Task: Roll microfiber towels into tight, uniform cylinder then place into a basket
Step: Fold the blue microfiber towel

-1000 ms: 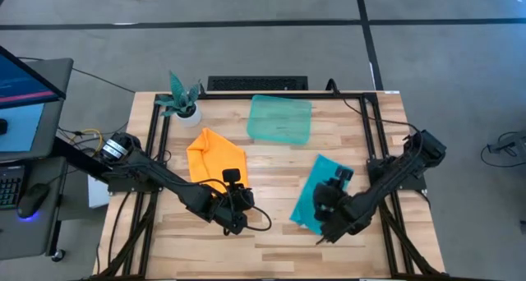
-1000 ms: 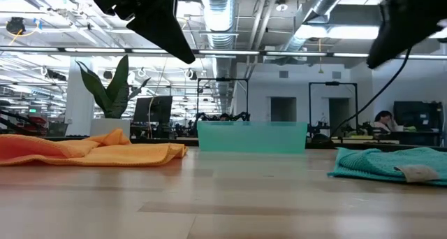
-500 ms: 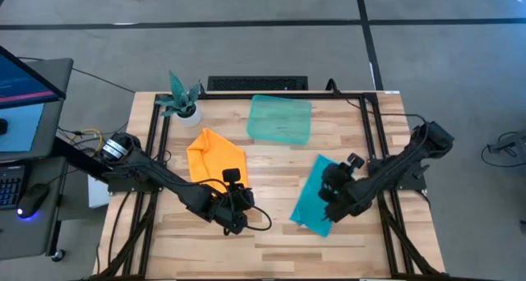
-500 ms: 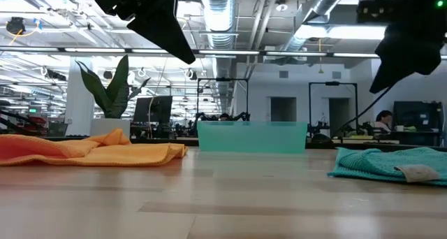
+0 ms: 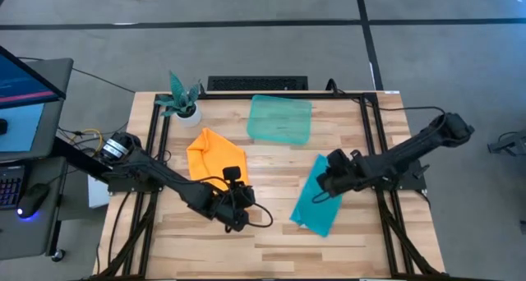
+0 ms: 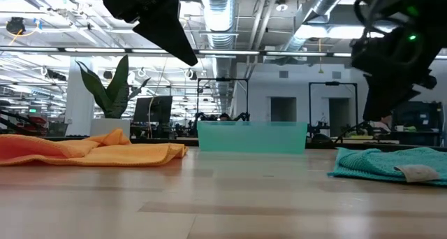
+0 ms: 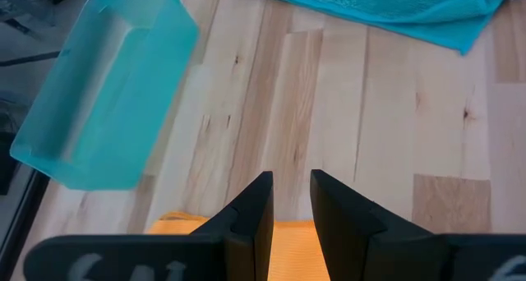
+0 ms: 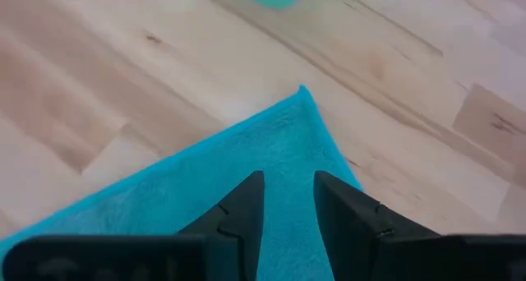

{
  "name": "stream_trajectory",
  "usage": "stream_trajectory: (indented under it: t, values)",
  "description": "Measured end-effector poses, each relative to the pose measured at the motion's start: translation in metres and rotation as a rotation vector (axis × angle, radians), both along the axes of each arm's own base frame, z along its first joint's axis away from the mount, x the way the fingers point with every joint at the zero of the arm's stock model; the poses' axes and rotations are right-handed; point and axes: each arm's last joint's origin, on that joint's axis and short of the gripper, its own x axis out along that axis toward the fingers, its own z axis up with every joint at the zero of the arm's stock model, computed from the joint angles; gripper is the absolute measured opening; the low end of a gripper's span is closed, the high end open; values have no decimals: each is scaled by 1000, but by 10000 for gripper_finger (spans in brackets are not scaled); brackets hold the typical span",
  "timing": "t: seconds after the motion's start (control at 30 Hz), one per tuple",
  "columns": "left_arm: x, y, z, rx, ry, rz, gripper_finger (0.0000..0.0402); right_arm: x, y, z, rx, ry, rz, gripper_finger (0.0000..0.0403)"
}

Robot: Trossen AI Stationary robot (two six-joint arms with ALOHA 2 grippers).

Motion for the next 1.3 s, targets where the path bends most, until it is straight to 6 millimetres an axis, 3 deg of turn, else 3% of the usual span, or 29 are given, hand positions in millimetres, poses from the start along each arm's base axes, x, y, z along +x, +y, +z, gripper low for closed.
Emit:
stream_trajectory:
  t: [0.63,1.1,1.3]
  values:
    - [0,0,0,0,0,-1,75,36,-25,-43,140,135,-37,132]
    - [0,0,0,0,0,0,75,82,-34,-59,175,-140,27,132]
    - [0,0,0,0,0,0,75,99,-27,-53,164,-127,149,132]
